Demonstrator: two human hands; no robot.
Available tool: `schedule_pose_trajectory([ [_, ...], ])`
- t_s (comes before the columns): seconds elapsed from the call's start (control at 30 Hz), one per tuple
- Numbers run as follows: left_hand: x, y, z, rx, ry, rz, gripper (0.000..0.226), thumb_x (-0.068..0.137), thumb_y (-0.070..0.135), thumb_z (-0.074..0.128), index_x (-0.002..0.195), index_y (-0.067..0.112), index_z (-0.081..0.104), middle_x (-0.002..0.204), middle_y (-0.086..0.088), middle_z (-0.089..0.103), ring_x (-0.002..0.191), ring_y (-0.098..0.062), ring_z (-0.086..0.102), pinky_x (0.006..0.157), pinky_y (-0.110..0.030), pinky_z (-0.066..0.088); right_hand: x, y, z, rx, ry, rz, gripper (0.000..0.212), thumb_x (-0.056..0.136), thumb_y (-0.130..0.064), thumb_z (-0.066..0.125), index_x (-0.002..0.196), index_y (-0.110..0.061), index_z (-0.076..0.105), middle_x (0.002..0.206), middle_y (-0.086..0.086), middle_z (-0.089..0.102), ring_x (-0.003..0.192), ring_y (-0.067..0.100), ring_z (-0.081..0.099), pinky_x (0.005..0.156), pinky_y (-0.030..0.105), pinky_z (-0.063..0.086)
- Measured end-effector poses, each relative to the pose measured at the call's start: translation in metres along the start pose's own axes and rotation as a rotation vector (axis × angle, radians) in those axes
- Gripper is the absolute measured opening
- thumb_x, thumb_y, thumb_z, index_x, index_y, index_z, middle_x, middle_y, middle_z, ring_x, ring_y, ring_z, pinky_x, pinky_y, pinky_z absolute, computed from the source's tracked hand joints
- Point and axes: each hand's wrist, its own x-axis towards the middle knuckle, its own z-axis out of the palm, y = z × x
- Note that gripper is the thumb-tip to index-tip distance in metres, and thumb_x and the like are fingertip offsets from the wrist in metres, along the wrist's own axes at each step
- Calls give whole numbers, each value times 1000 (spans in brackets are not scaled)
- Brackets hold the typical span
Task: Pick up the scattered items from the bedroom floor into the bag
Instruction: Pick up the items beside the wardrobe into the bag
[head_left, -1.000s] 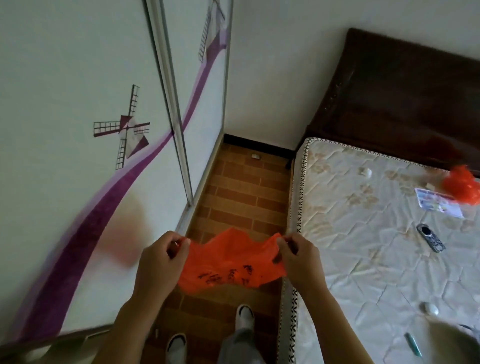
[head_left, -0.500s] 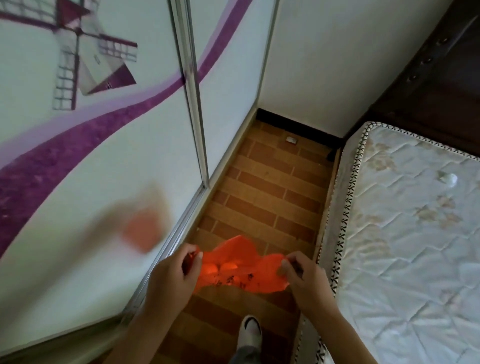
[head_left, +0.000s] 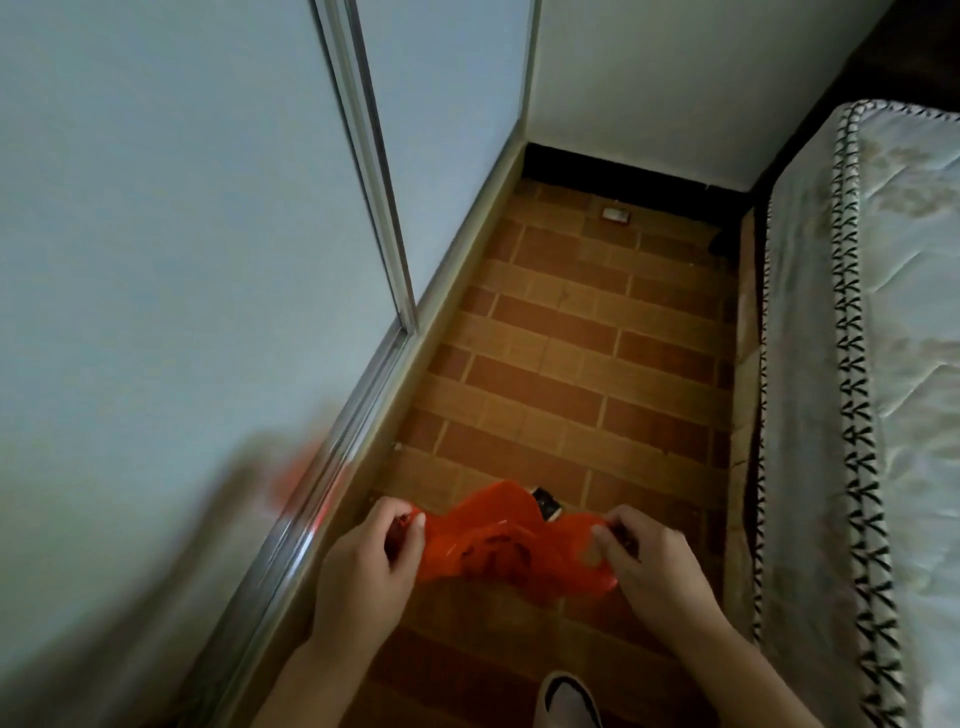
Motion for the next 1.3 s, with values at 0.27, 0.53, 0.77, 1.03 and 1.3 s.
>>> schedule_pose_trajectory([
  [0.27,4,-62,56,115,82,93,19,97,32,69,82,26,58,56,15,47,50,2,49,47,-14,34,49,52,39,-232,159,-74,24,101,-44,61,122,-31,58,89,-19,64,70,4,67,60,24,60],
  [0.53,23,-69,66,346,105,132,41,91,33,75,129,26,63,104,3,68,72,-13,65,56,-20,48,84,24,86,-490,291,-758,38,95,-40,66,131,-27,63,139,-6,54,132,17,48,107,44,43],
  [0.77,19,-74,103,524,-23,390,34,93,30,71,127,29,73,156,2,50,151,-26,37,115,-54,43,119,41,152,-780,-59,-671,82,88,-51,72,159,-28,37,171,0,22,161,24,10,128,59,9],
  [1.03,41,-103,135,666,-343,243,56,99,67,46,147,38,54,175,-3,12,162,-30,-3,128,-63,9,119,96,199,-748,-212,-492,97,85,-69,63,164,-31,20,174,2,10,161,25,2,128,57,0],
  [1.3,38,-142,161,750,-545,184,49,103,62,44,134,33,66,174,-8,13,161,-32,-7,125,-64,7,91,140,260,-619,-480,-407,49,103,-44,49,149,-27,47,143,10,58,128,36,56,102,44,44],
])
